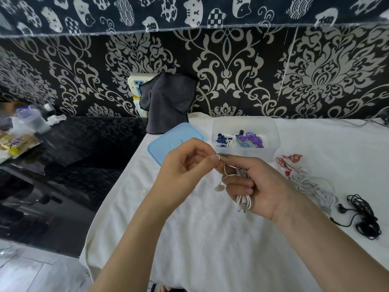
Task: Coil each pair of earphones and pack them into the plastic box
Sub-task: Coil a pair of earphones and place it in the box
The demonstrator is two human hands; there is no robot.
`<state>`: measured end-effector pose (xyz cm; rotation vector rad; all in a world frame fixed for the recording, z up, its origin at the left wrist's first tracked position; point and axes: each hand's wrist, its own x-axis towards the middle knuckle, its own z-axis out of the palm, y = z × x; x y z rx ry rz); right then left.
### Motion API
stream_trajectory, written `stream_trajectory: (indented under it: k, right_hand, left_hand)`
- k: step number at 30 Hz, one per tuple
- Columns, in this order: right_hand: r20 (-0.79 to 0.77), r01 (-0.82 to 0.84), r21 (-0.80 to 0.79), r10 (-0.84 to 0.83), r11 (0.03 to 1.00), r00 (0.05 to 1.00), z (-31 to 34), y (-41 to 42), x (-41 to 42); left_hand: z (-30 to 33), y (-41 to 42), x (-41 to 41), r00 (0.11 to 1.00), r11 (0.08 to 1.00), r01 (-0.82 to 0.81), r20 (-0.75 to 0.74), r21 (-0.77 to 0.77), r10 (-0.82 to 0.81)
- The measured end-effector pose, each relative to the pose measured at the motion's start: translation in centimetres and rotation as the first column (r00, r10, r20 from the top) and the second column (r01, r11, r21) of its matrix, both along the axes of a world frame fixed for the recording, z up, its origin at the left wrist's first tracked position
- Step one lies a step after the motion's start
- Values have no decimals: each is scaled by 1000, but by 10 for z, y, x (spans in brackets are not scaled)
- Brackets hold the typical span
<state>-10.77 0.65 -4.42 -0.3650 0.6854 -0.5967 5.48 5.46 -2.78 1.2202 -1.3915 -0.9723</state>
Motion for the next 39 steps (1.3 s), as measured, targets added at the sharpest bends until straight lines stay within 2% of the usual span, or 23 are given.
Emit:
stream_trajectory:
  k: [15,18,22,32,39]
  right_hand:
    - [-58,36,-2,-36,999,998,-1,0,1]
    - [-66,39,-1,-39,999,997,-2,-1,0]
    - [-84,33,-31,-36,999,996,-1,-1,0]
    - [-100,64,-79,-71,995,992,3,1,1]
    - [-164,40,-170,-68,985,984,1,2,1]
  left_hand:
    - [0,-1,-3,996,997,-66,64,43,63]
    - [-2,-2,-1,990,995,-95,100,0,95]
    - [-2,-1,-3,991,996,-83,97,-42,86]
    - [-1,0,-5,990,992,-119,72,-46,122]
    - [-5,-1,-2,987,990,-133,90,-40,136]
